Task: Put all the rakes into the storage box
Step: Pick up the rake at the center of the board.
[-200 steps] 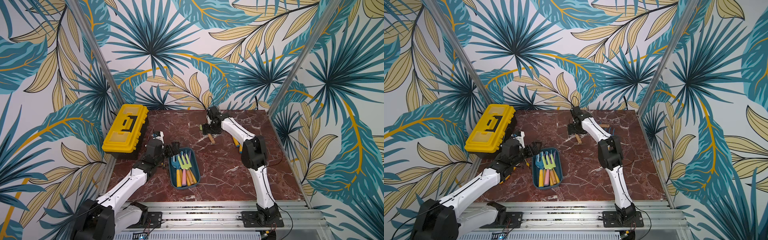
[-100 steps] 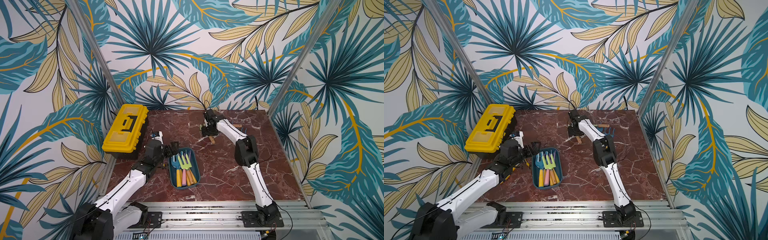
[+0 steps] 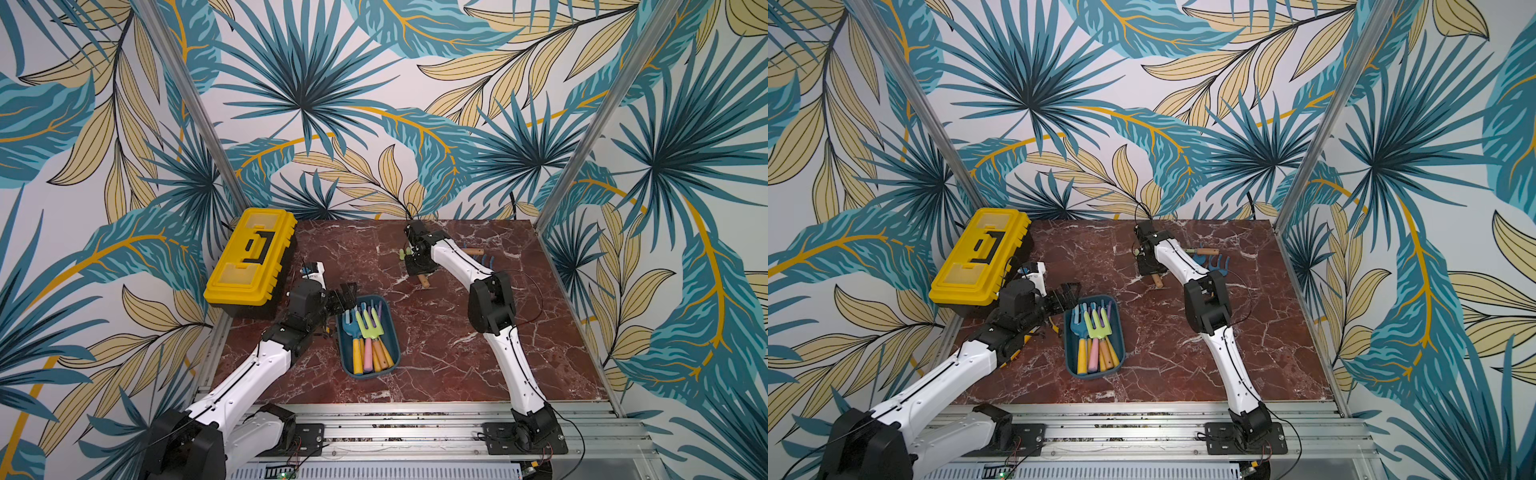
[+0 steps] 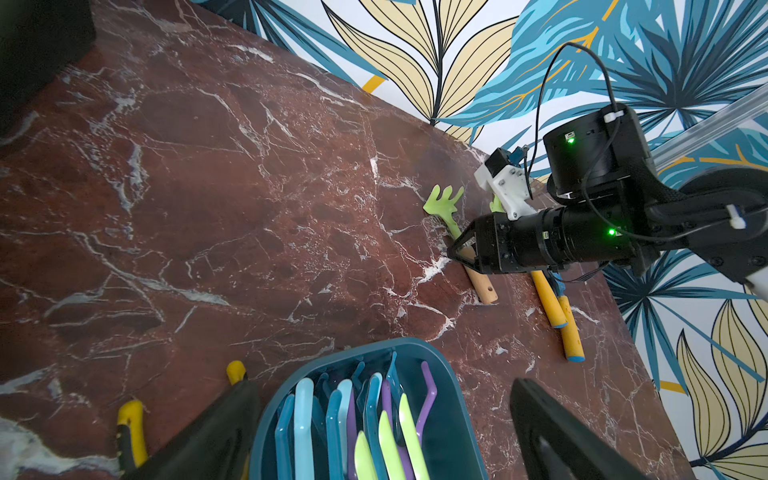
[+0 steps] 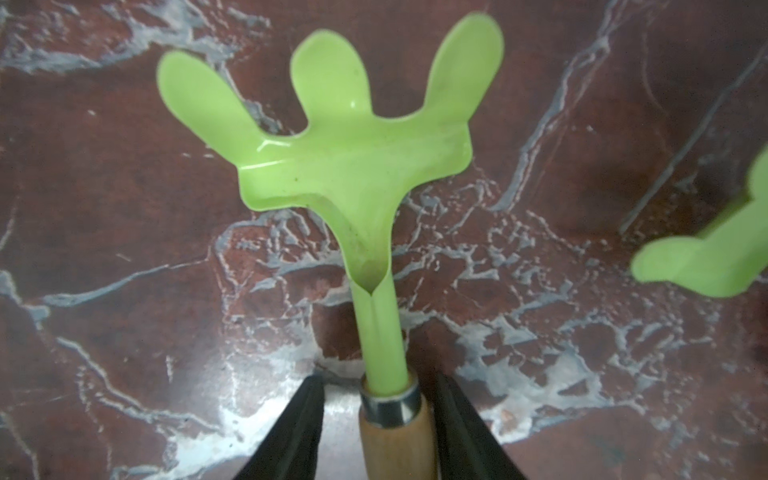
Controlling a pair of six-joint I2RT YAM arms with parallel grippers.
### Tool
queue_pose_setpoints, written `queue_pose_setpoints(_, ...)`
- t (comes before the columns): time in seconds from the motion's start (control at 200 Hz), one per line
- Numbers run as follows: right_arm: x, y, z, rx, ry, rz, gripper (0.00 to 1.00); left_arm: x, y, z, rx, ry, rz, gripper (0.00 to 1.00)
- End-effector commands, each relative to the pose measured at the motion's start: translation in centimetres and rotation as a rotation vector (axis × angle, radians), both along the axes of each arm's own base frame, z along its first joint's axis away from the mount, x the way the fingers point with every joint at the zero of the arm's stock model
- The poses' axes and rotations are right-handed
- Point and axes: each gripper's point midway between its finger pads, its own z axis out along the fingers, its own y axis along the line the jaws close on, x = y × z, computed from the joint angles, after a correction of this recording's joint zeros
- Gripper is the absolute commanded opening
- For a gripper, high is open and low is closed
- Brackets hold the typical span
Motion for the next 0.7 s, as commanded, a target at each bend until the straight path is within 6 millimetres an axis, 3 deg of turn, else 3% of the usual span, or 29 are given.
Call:
queue_pose_setpoints(0.0, -1.5, -0.3, -3.2, -0.037, 0.092, 0.006, 0.42, -0.3, 0.6, -0.3, 0.02, -0.009, 0.016, 1.0)
queue_pose_setpoints(0.17, -1.8, -0.3, -3.1, -0.025, 0.102, -0.002, 0.26, -0.2, 1.0, -0.3, 0.026, -0.011, 0.033, 1.0)
queue_pose_setpoints(0.35, -2.5, 0.2, 0.1, -0.004, 0.066, -0.002, 0.13, -0.4, 1.3, 0.1, 0.026, -0.027, 0.049, 1.0)
queue_pose_setpoints(0.541, -3.6, 1.5, 4.1, 0.055, 0.013, -0.005, 0.11, -0.6, 1.7, 0.2, 0.026, -0.036, 0.068, 1.0)
queue_pose_setpoints(0.696, -6.0, 2.5, 7.1, 0.109, -0.019, 0.003, 0.11, -0.7, 1.9, 0.3, 0.021, -0.043, 0.081, 1.0)
